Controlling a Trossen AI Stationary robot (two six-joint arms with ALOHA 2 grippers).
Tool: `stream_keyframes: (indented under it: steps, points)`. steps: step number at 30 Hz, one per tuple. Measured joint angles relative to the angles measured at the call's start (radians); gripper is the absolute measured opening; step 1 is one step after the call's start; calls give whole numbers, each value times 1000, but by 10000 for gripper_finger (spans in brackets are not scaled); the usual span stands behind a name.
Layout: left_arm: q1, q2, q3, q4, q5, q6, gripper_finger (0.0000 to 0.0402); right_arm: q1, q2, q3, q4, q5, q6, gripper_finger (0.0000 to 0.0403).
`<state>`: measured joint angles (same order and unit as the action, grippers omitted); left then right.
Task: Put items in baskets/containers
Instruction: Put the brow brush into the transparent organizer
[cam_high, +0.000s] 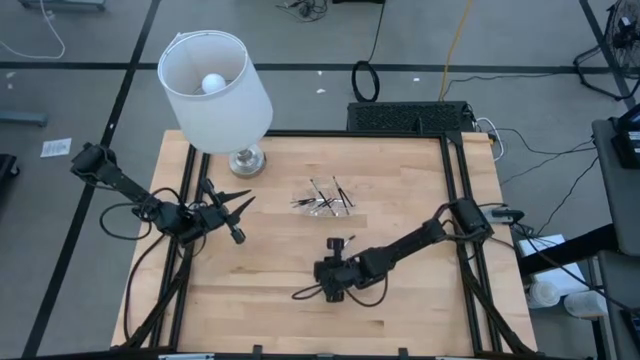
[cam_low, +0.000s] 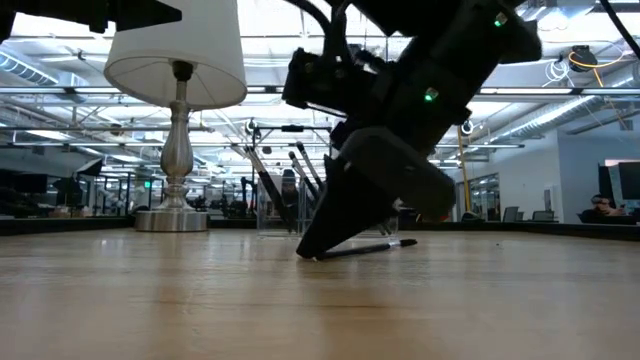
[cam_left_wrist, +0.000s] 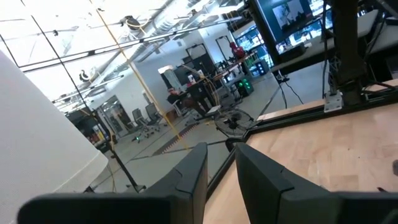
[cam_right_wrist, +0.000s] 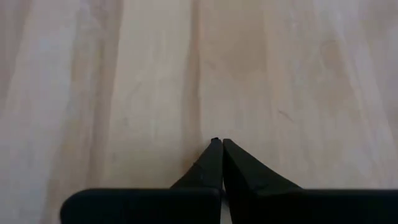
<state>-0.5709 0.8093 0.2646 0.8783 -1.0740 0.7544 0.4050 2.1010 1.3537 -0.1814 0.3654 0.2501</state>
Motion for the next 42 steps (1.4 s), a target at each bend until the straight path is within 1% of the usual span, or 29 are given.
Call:
stream_keyframes:
  steps: [2, 8, 16, 18, 24, 35, 39, 42]
  points:
    - [0, 0, 0, 0, 0, 0, 93, 9, -6, 0, -19, -8, 9, 0]
    - [0, 0, 0, 0, 0, -1, 93, 23, -14, 2, -93, -53, 107, 0]
    - [0, 0, 0, 0, 8, -4, 93, 46, -13, 1, -114, -51, 179, 0]
    - [0, 0, 0, 1, 37, 4, 93, 54, -13, 0, -119, -50, 202, 0]
    - [21, 0, 0, 7, 186, 34, 93, 81, -13, 0, -140, -47, 277, 0]
    - [119, 0, 0, 17, 358, 22, 93, 122, -29, -1, -192, -55, 413, 0]
    - [141, 0, 0, 20, 422, 18, 93, 145, -47, -3, -204, -27, 415, 0]
    - [158, 0, 0, 40, 471, 10, 93, 165, -62, -6, -206, 17, 360, 0]
